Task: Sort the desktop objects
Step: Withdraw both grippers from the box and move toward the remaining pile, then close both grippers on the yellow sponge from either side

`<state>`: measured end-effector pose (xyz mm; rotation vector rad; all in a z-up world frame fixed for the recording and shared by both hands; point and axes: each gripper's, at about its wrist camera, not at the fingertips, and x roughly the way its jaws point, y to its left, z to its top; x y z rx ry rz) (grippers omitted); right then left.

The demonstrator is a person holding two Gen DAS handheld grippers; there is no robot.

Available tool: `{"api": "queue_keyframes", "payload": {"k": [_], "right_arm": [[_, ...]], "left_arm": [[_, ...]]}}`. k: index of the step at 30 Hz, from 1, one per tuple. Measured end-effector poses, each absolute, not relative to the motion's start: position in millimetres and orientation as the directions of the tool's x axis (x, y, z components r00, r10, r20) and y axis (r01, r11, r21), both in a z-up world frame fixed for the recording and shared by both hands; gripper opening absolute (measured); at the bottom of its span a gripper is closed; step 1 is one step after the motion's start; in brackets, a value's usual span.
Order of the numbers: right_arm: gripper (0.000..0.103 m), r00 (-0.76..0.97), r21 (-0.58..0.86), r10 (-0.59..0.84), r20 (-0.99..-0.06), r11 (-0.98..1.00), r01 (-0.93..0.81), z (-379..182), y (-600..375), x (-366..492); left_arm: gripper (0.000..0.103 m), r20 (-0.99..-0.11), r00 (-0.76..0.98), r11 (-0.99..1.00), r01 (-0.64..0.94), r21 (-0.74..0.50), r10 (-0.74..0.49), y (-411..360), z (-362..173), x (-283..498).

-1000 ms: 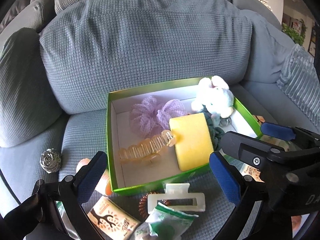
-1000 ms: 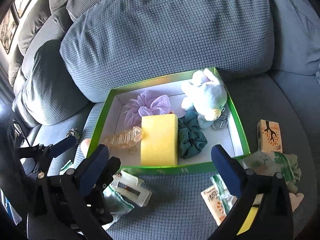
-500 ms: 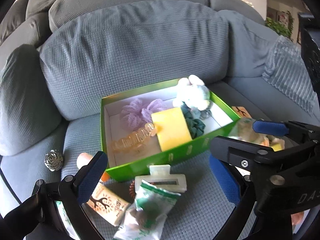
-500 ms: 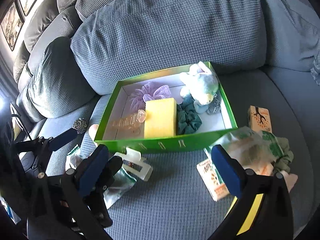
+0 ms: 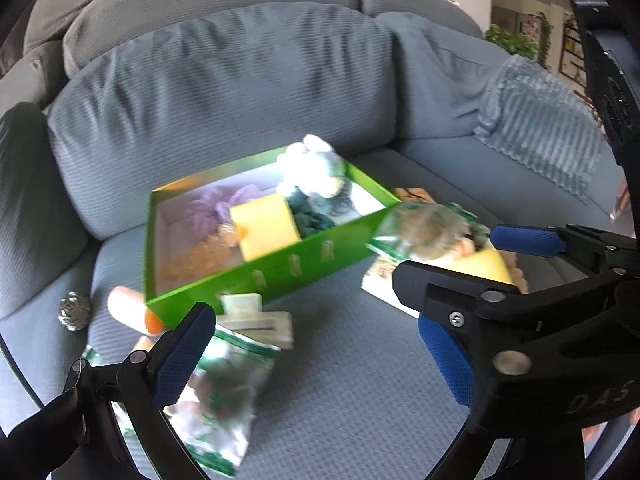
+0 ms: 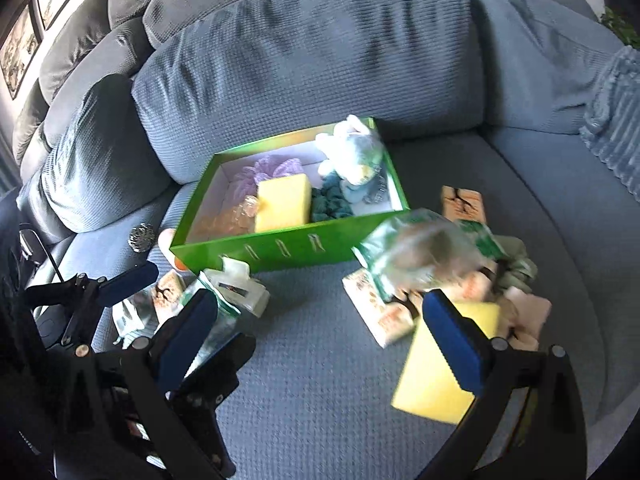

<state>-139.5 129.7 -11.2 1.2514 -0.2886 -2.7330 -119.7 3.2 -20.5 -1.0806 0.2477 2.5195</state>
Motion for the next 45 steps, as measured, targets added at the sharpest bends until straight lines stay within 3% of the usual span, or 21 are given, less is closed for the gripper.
{"api": "queue_keyframes", "payload": {"k": [8, 23, 33, 38, 41, 45], "right_arm": [[0.103, -0.645, 0.188, -0.122, -0.754, -0.982, -0.034, -19.5, 154.8, -110.5], [0.099, -0.611, 0.211, -0.144, -0.779, -0.977, -0.039, -35.7, 170.1, -91.4], [0.095, -0.588, 0.24, -0.166, -0.791, -0.969, -0.05, -48.5, 174.9, -99.6], [0.088, -0.58, 0.257, -0.175, -0.795, -0.964, -0.062, -52.6, 180.3, -104.1], [0.082, -0.567, 0.283, -0.191, -0.802, -0.956, -0.08, -58.3, 186.8, -107.9], [0.072, -0.556, 0.279, -0.182, -0.811, -0.955, -0.095, -64.3, 190.0, -111.8]], "left_arm": [[0.101, -0.73, -0.572, -0.858, -0.513, -0.038, 0.375, 32.0, -30.5, -95.8], [0.101, -0.698, -0.449, -0.734, -0.66, -0.162, 0.558, 71.4, -46.2, -74.2], [0.101, -0.701, -0.416, -0.716, -0.67, -0.195, 0.58, 81.1, -56.4, -85.8], [0.101, -0.692, -0.41, -0.711, -0.67, -0.212, 0.593, 83.6, -59.4, -90.7], [0.093, -0.687, -0.395, -0.696, -0.682, -0.227, 0.61, 87.5, -62.8, -93.2], [0.091, -0.687, -0.376, -0.678, -0.697, -0.231, 0.621, 93.4, -67.7, -97.1]]}}
